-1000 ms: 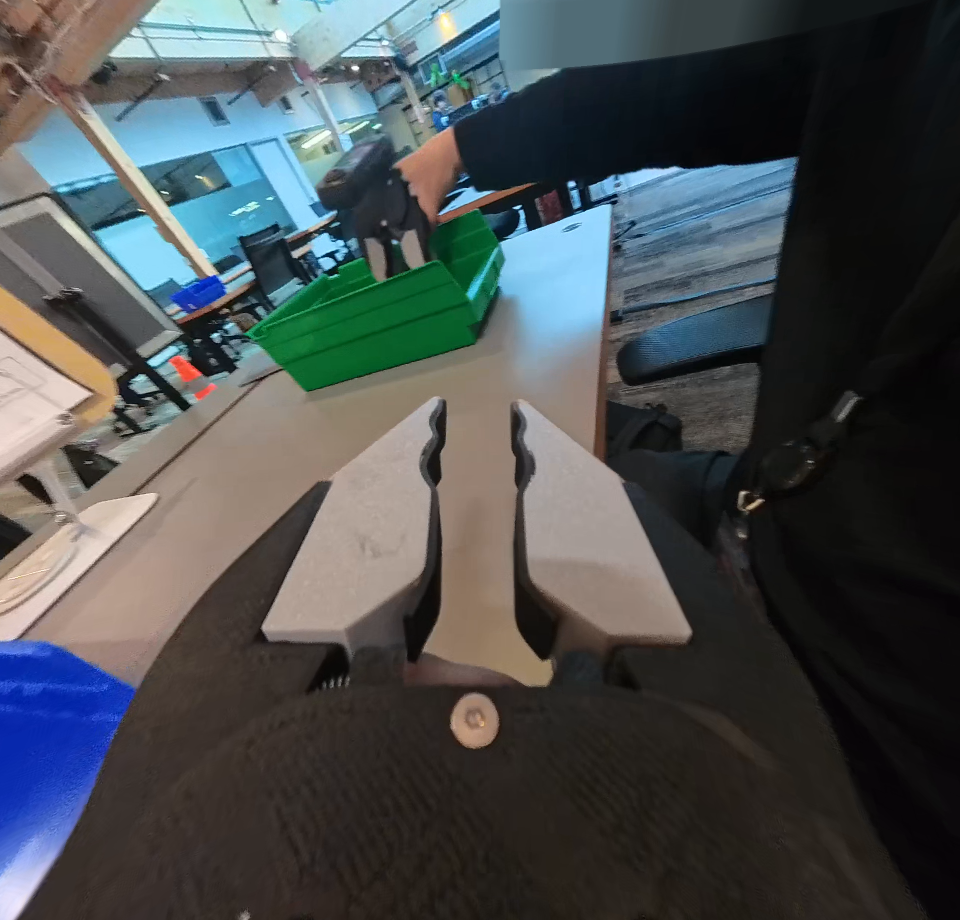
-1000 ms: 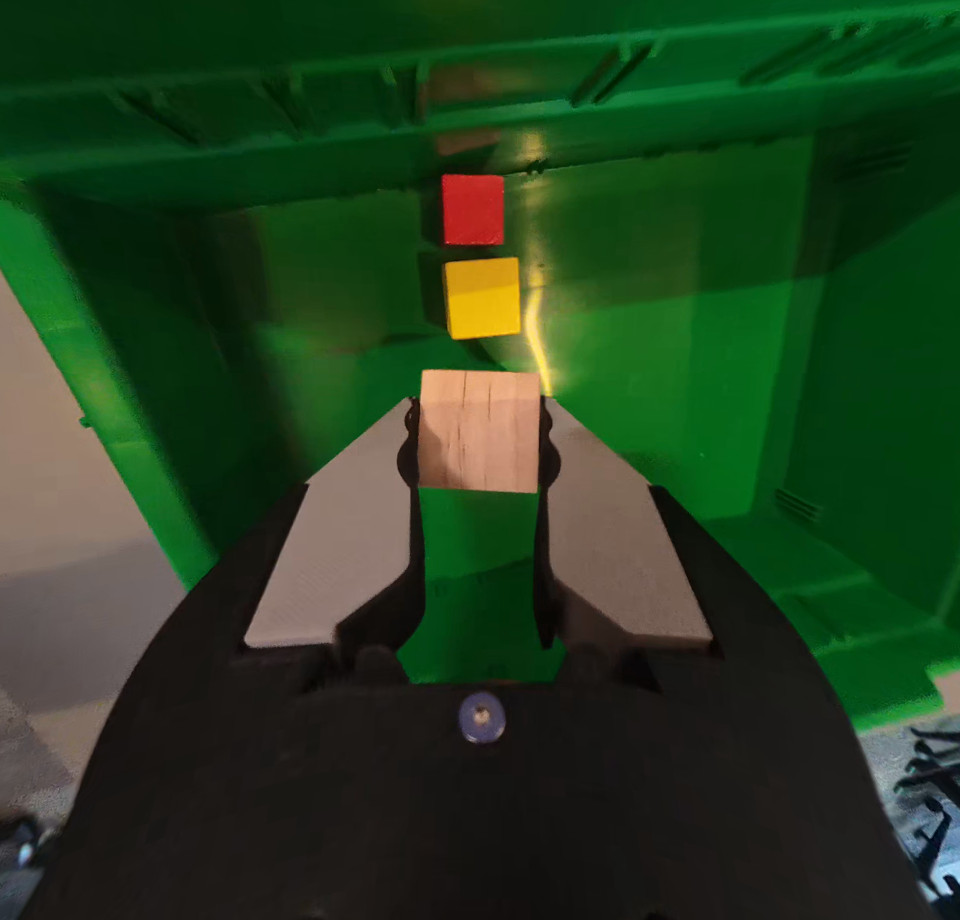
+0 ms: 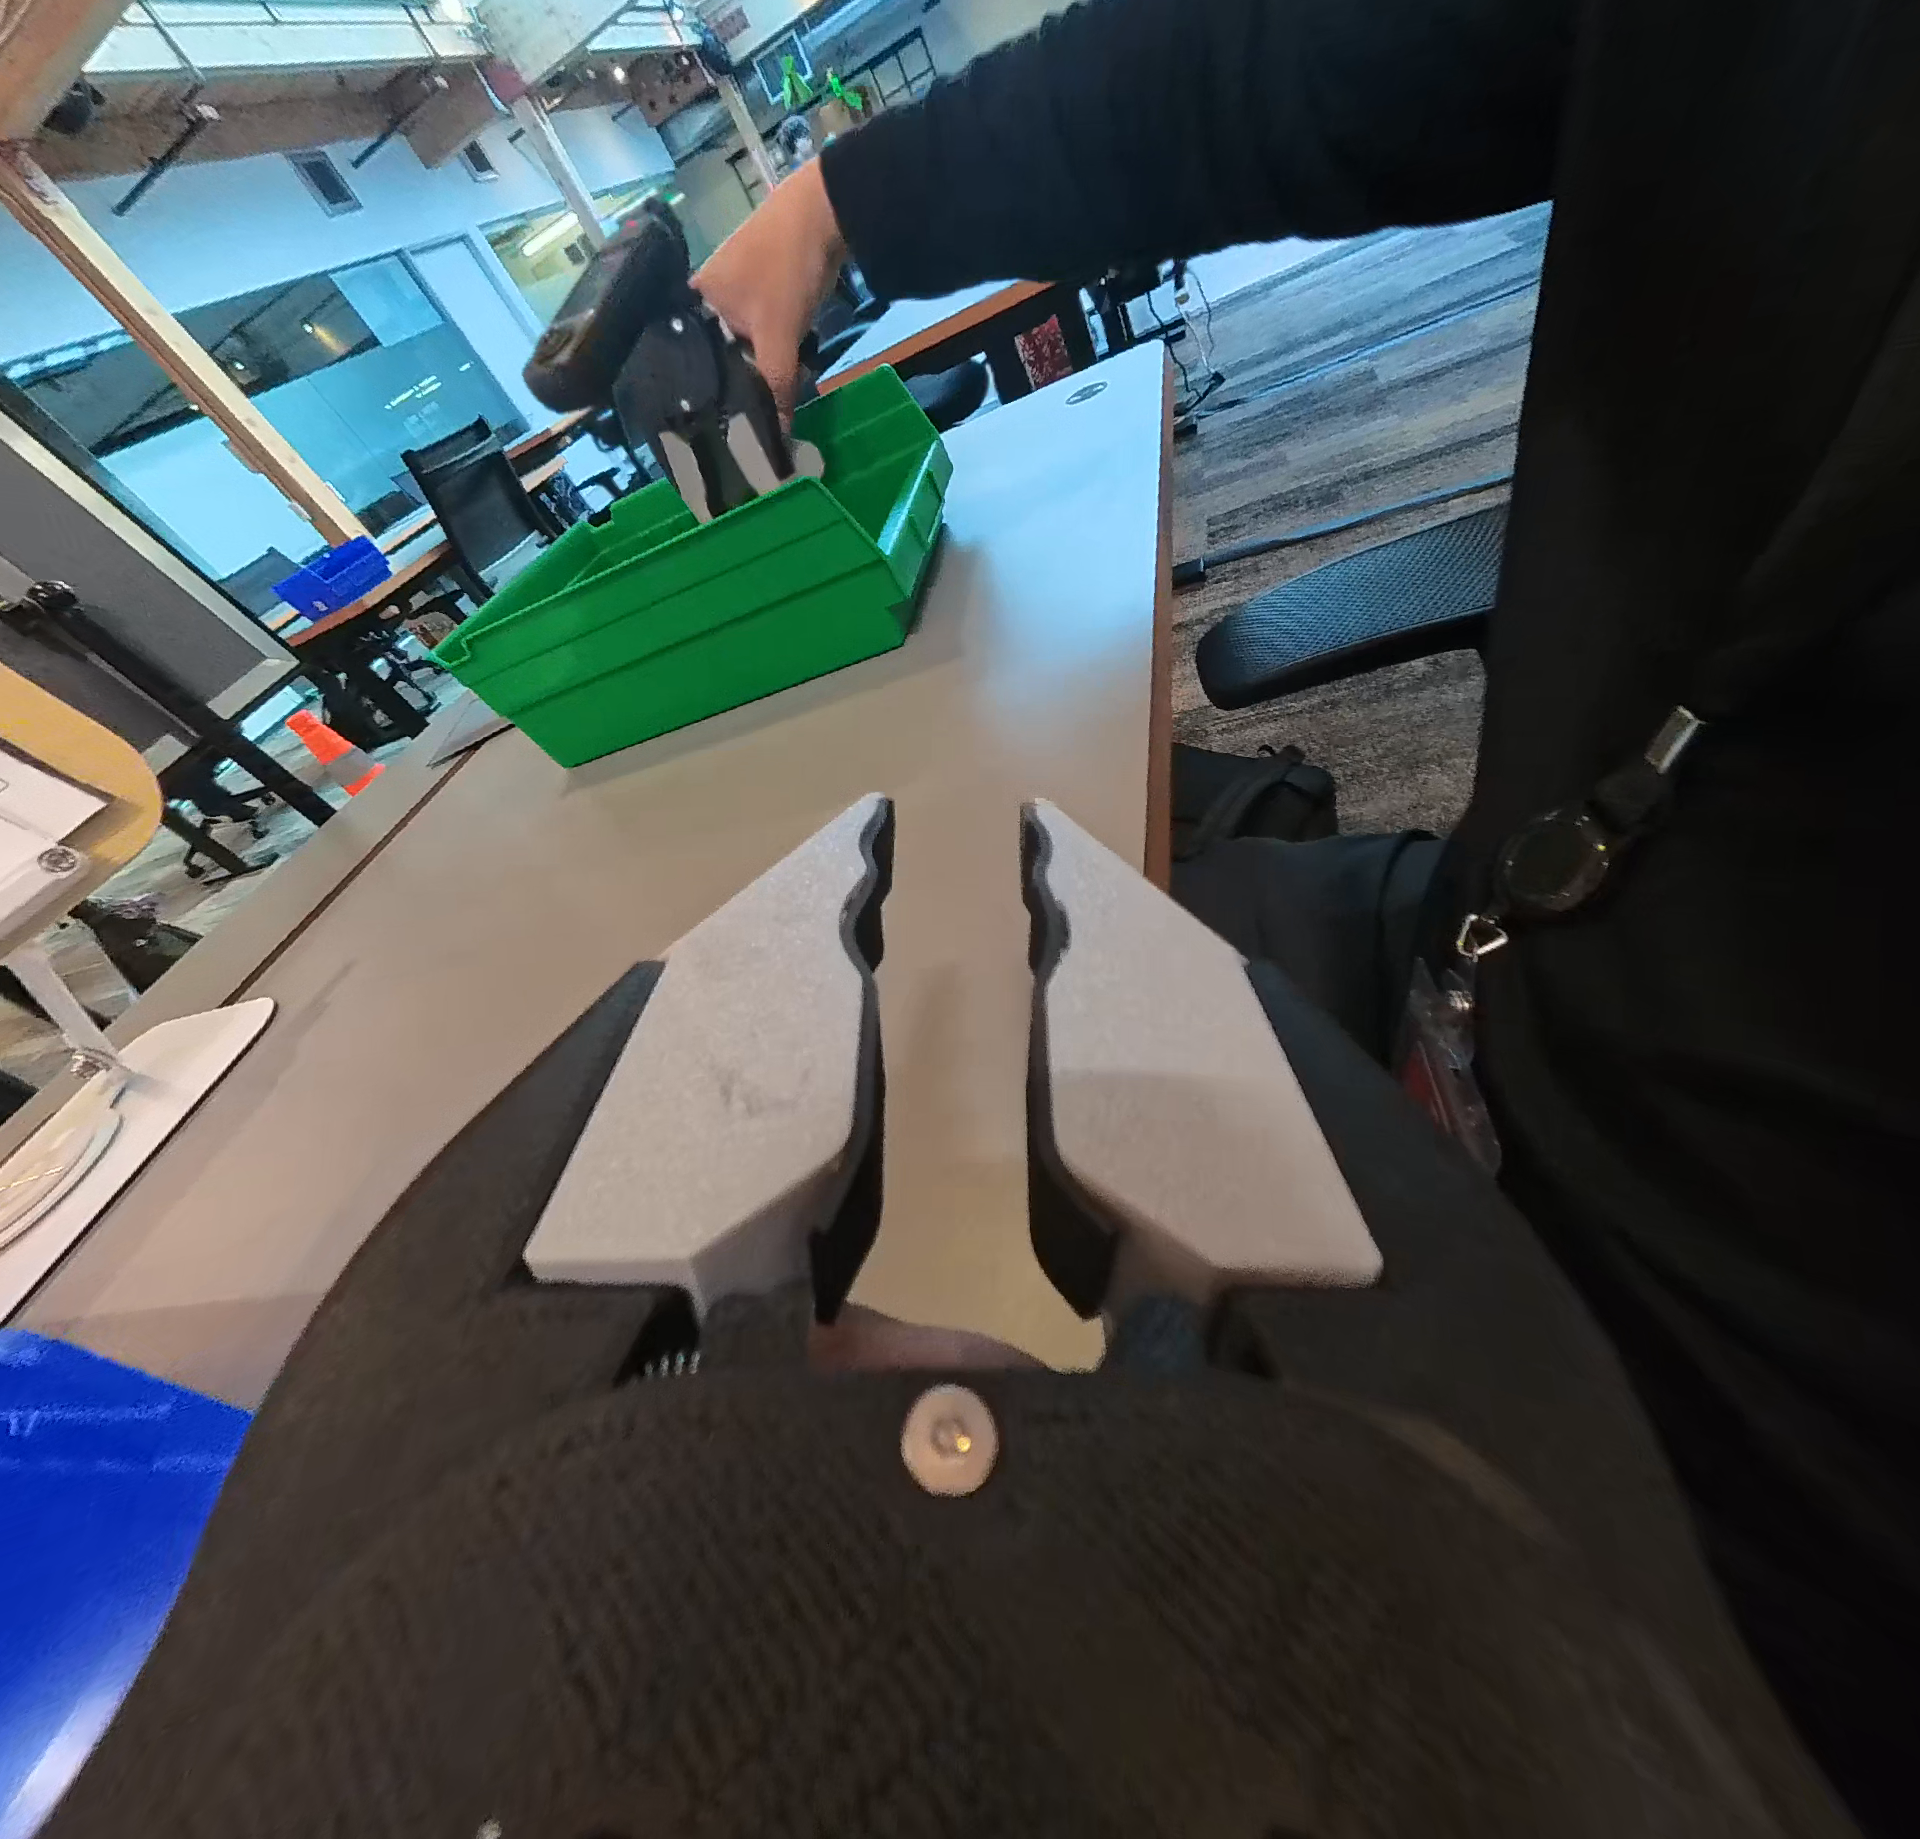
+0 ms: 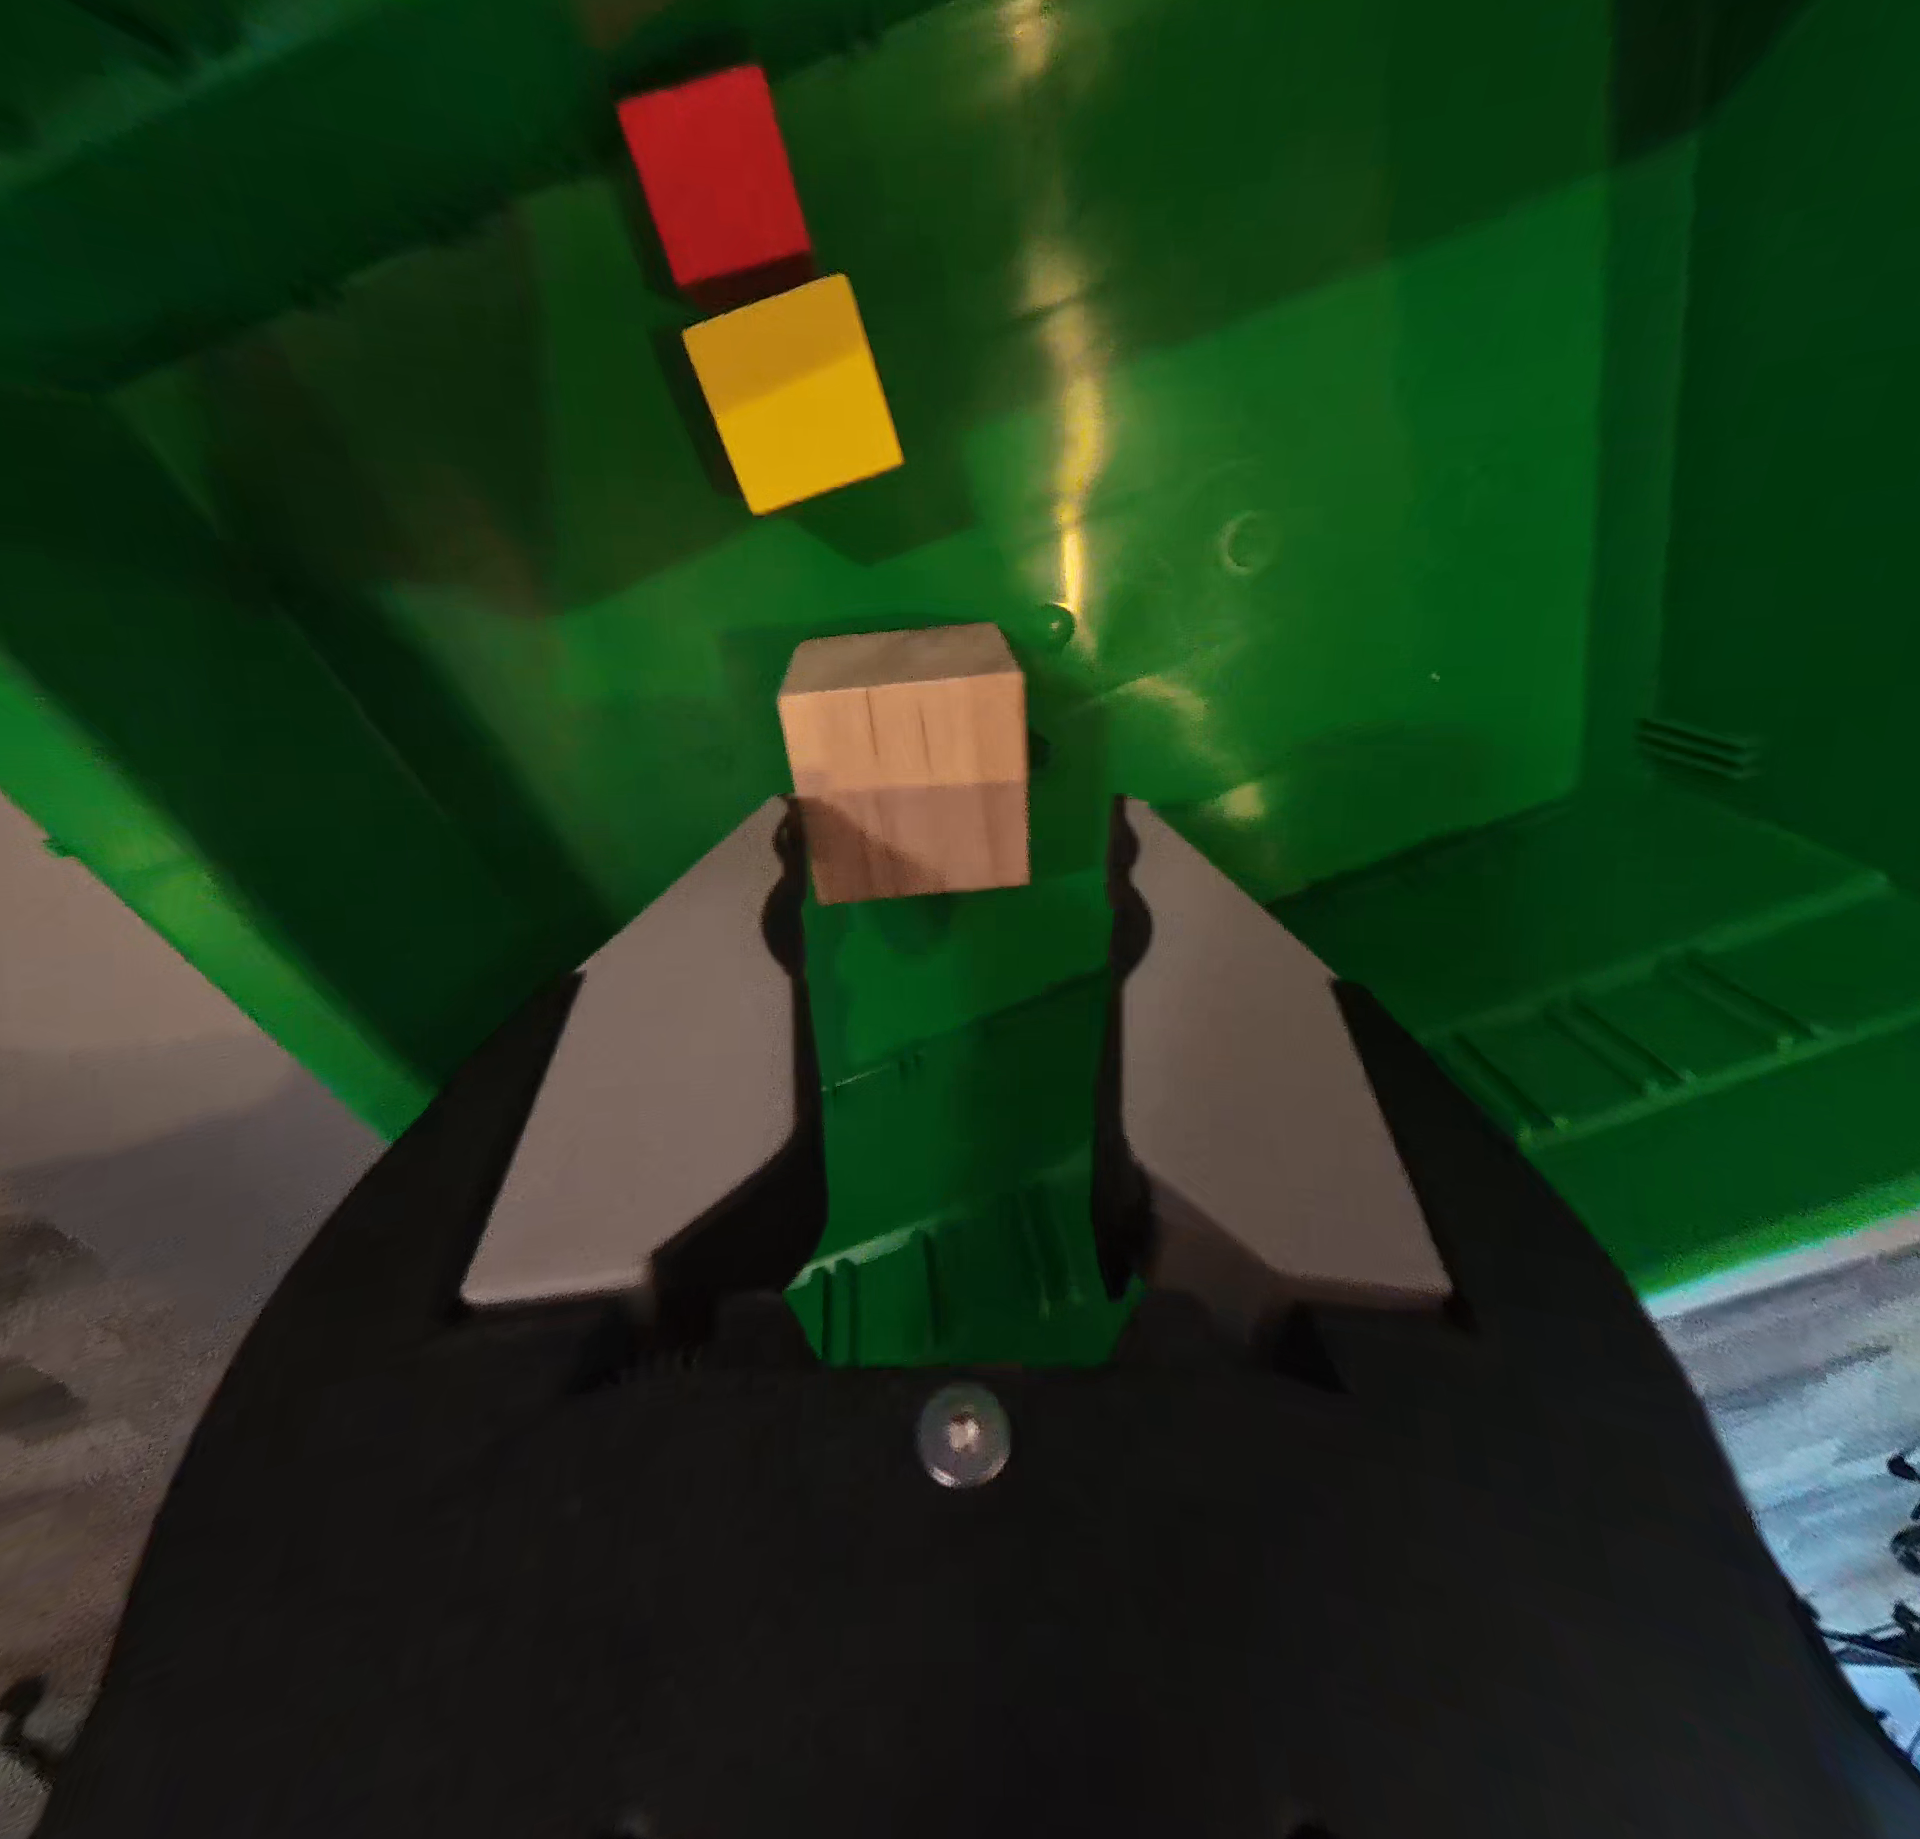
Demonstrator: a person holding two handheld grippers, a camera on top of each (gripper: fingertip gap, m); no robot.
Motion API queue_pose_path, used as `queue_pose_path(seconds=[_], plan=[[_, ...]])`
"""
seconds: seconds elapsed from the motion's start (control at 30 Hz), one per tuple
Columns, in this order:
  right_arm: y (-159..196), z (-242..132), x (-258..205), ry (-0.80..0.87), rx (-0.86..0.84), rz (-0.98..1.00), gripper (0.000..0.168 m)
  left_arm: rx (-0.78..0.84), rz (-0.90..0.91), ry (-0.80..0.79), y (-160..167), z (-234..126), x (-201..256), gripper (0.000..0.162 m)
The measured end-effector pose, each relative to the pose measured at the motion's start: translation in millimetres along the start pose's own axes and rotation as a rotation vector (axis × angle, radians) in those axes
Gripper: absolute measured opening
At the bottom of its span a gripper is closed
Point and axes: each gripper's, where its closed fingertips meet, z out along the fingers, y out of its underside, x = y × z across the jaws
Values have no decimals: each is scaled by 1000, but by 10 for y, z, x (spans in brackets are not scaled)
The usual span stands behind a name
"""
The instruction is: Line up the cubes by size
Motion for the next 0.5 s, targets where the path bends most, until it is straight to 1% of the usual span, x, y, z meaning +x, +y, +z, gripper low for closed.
queue_pose_path(seconds=[0.03, 0.1, 0.23, 0.4, 0.5], plan=[[-25, 16, -27, -17, -1, -17, 41, -5, 4, 2, 6, 5, 8, 22], [-85, 21, 0, 11, 4, -59, 40, -9, 7, 7, 9, 7, 20, 22], [-146, 24, -7, 11, -5, -122, 40, -6, 0, 9, 14, -1, 18, 22], [-177, 22, -61, 6, -23, -166, 40, -27, 1, 16, 59, -4, 26, 23], [-175, 2, -107, -7, -22, -151, 40, -26, -13, 13, 55, -16, 9, 25]])
